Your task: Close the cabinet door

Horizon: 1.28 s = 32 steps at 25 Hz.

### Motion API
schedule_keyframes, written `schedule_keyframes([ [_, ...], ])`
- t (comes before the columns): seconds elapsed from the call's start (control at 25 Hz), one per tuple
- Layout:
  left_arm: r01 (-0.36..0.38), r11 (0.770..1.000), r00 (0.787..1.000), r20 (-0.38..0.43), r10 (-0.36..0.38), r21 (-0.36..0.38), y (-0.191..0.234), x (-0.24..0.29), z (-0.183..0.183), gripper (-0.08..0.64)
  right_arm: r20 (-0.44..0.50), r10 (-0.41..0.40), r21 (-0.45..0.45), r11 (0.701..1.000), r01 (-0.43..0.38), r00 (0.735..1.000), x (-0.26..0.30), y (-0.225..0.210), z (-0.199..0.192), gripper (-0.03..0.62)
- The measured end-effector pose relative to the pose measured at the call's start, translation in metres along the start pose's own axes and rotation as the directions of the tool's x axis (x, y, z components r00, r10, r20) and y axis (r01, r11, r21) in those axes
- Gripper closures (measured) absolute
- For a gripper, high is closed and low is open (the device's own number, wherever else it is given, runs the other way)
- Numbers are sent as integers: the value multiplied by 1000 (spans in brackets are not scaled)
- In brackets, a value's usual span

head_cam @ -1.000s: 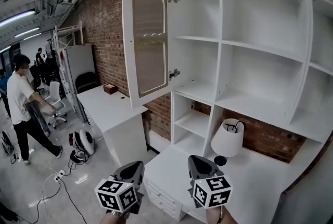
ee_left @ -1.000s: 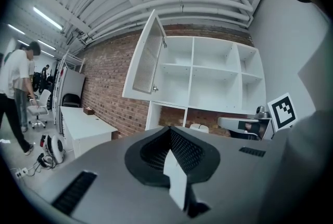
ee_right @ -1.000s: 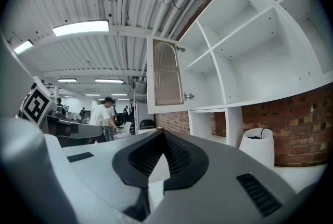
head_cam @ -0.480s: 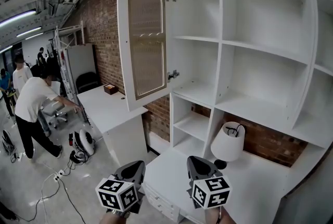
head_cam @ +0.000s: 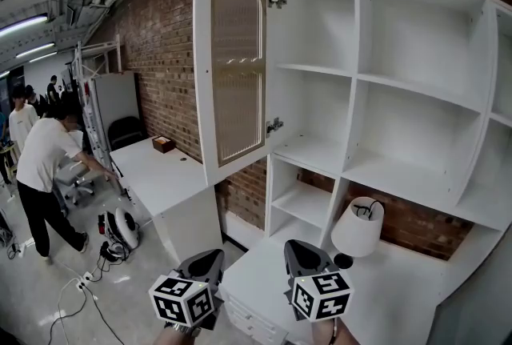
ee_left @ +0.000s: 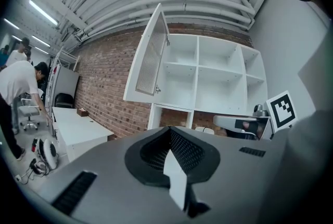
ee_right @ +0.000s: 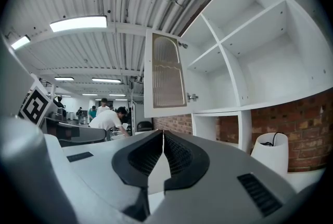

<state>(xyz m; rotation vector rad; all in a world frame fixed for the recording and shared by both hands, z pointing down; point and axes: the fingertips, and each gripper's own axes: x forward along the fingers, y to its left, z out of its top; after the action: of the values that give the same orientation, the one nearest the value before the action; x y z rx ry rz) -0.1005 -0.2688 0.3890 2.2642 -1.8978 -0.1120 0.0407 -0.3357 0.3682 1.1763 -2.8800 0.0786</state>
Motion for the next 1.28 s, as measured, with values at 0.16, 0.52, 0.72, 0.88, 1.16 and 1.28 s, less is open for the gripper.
schedule_keyframes([
  [0.16, 15, 1000, 1000, 6, -15, 5, 29, 2, 11, 552, 17, -7, 5, 1000, 7, 1000, 28, 17, 9, 563],
  [0.52, 33, 999, 999, 0, -33, 4, 88, 2, 19, 552, 24, 1, 23, 1000, -2, 1000, 88, 52, 16, 560],
  [0.72, 43, 999, 999, -6, -43, 0, 117, 3, 19, 552, 37, 0, 0, 1000, 0, 999, 126, 74, 28, 469],
  [0.88, 60, 998, 998, -11, -60, 0, 135, 3, 19, 552, 45, 0, -9, 1000, 0, 999, 156, 89, 39, 429],
  [1.16, 78, 997, 997, -13, -78, 2, 170, 0, 21, 552, 65, -41, -30, 999, 43, 997, 210, 107, 60, 401],
  [1.28, 89, 996, 996, -14, -88, 5, 183, -1, 23, 552, 62, -63, -33, 997, 65, 996, 230, 112, 65, 394],
])
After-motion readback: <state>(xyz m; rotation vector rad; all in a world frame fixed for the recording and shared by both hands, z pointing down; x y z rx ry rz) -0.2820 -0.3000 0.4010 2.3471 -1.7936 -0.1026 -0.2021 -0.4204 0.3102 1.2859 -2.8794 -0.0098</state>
